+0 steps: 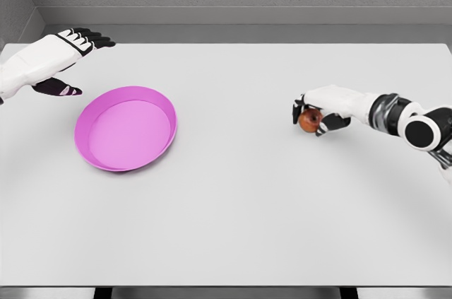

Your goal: Put the apple on the plate with both arms

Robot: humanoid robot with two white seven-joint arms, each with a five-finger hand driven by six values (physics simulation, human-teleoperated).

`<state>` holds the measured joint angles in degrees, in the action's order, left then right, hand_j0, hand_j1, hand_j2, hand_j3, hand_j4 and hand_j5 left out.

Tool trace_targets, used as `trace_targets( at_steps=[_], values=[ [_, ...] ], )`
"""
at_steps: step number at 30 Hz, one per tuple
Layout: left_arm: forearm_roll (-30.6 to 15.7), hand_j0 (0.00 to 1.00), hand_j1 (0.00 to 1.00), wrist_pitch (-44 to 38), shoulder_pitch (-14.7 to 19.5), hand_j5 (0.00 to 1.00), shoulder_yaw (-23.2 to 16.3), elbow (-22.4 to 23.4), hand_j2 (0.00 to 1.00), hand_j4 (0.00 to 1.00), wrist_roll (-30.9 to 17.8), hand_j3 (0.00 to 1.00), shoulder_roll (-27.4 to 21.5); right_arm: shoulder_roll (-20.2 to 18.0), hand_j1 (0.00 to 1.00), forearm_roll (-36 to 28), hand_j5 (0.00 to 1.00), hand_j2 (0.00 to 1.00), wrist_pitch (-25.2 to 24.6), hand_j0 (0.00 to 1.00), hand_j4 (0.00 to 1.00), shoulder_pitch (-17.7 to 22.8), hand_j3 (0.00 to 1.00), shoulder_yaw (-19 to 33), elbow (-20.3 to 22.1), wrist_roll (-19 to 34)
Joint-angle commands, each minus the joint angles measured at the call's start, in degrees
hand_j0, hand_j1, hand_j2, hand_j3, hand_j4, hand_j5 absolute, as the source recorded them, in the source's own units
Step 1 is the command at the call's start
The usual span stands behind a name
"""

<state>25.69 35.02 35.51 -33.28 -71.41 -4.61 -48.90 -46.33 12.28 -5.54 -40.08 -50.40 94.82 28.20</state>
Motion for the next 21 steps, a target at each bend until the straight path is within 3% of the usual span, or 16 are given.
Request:
trace_targets(
  at_steps=[1, 6, 17, 21],
  values=[
    [-0.4, 1.00, 1.00, 0.0, 0.0, 1.00, 0.1, 0.0, 1.00, 1.00, 0.0, 1.00, -0.1, 0.3, 0.44, -0.1, 0.44, 0.44, 0.0, 0.44, 0.44, 0.0, 0.44, 0.0, 2.6, 0.4],
    [-0.4, 1.00, 1.00, 0.0, 0.0, 1.00, 0.1, 0.0, 1.00, 1.00, 0.0, 1.00, -0.1, 2.6, 0.44, -0.2, 0.44, 0.44, 2.5, 0.44, 0.44, -0.1, 0.44, 0.1, 3.2, 1.1],
    [-0.2, 1.00, 1.00, 0.0, 0.0, 1.00, 0.1, 0.0, 1.00, 1.00, 0.0, 1.00, -0.1, 8.7, 0.45, -0.2, 0.45, 0.45, 2.6, 0.45, 0.45, -1.8, 0.45, -0.3, 3.1, 1.7],
    [-0.2, 1.00, 1.00, 0.0, 0.0, 1.00, 0.1, 0.0, 1.00, 1.00, 0.0, 1.00, -0.1, 9.1, 0.45, -0.2, 0.45, 0.45, 2.6, 0.45, 0.45, -1.9, 0.45, -0.6, 3.1, 1.7]
  ],
)
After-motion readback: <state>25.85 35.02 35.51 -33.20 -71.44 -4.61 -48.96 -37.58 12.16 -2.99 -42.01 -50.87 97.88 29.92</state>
